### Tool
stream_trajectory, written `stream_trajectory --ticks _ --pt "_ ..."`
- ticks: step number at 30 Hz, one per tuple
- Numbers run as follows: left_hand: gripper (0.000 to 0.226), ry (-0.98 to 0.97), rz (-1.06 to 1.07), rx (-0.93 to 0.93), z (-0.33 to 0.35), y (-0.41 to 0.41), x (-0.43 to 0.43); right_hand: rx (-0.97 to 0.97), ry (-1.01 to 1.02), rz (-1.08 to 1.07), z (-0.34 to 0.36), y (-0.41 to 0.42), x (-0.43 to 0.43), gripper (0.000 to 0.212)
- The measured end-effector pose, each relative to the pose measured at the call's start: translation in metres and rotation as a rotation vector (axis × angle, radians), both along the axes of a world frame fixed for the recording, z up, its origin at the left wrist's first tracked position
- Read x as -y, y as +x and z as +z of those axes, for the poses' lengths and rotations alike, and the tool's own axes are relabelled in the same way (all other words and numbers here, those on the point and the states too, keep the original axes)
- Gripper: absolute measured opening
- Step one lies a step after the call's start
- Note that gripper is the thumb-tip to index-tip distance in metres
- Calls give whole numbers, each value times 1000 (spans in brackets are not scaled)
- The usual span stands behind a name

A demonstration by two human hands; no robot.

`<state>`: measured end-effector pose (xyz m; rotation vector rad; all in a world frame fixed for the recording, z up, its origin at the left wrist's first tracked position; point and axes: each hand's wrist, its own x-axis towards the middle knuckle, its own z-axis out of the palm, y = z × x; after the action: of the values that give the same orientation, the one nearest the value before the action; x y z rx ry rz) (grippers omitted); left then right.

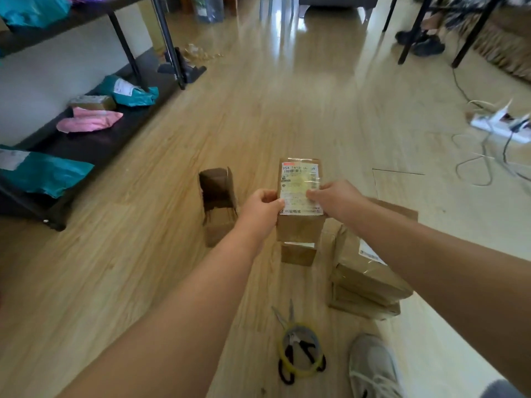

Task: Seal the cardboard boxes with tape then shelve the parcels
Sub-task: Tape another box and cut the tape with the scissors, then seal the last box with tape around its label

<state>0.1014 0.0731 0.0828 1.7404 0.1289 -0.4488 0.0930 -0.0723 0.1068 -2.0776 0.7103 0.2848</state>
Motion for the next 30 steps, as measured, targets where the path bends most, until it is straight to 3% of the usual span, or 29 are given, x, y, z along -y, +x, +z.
stream_trajectory --ticks 10,16,19,25,30 --pt "32 81 -128 -70 -67 37 48 -98 -31 -14 -69 24 39 28" --pt "43 142 -128 -74 -70 33 41 -82 -17 -45 -70 23 39 29" --pt "40 158 -163 -65 -66 28 35 -63 -81 -82 -67 19 37 44" --pt "31 321 -21 79 -63 34 -6 141 -420 -1 -49 22 16 58" --pt "31 398 145 177 -67 55 -56 254 -468 205 -46 38 -20 56"
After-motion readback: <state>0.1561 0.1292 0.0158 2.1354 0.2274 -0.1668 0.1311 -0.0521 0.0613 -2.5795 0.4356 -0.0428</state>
